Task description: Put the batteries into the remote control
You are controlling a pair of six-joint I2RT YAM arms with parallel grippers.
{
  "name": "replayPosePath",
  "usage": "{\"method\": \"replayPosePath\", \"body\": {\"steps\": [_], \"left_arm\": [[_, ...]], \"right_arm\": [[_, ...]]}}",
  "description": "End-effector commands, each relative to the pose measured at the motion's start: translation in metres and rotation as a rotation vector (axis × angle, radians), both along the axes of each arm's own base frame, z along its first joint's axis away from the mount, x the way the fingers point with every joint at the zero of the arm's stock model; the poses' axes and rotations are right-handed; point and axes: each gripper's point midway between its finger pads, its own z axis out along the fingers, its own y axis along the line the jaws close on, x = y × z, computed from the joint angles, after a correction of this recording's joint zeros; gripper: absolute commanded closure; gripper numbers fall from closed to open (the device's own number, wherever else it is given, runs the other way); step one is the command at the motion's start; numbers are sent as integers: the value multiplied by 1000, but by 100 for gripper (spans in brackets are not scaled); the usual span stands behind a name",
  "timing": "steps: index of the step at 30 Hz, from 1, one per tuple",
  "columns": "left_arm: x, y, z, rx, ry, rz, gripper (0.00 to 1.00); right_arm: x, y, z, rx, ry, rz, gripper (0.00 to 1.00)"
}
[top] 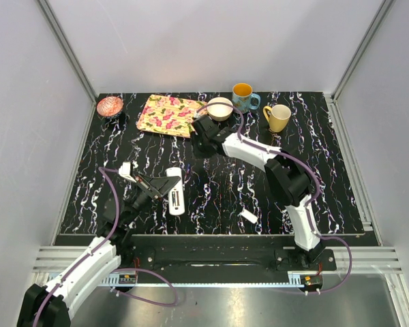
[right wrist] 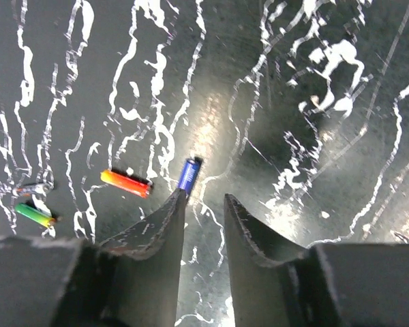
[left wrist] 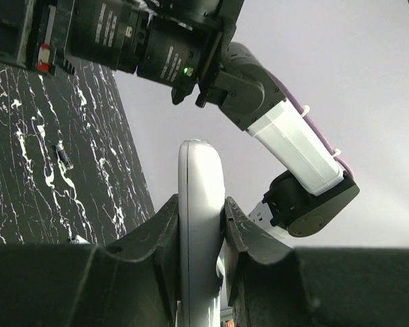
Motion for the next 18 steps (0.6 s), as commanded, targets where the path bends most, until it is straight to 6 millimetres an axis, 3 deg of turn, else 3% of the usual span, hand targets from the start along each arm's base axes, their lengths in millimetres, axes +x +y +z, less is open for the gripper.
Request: {"method": "replayPosePath", "body": {"steps": [1, 6, 18], "left_arm": [[-3, 1, 5, -18, -23, -5, 100], [-2, 1, 4, -15, -20, -3, 100], [-3, 1, 2, -9, -21, -4, 100]], "right_arm": [[3, 26, 11, -3, -14, 52, 60], [-1, 34, -1, -38, 9, 73, 57], [3, 27, -32, -164, 25, 61, 55]]}}
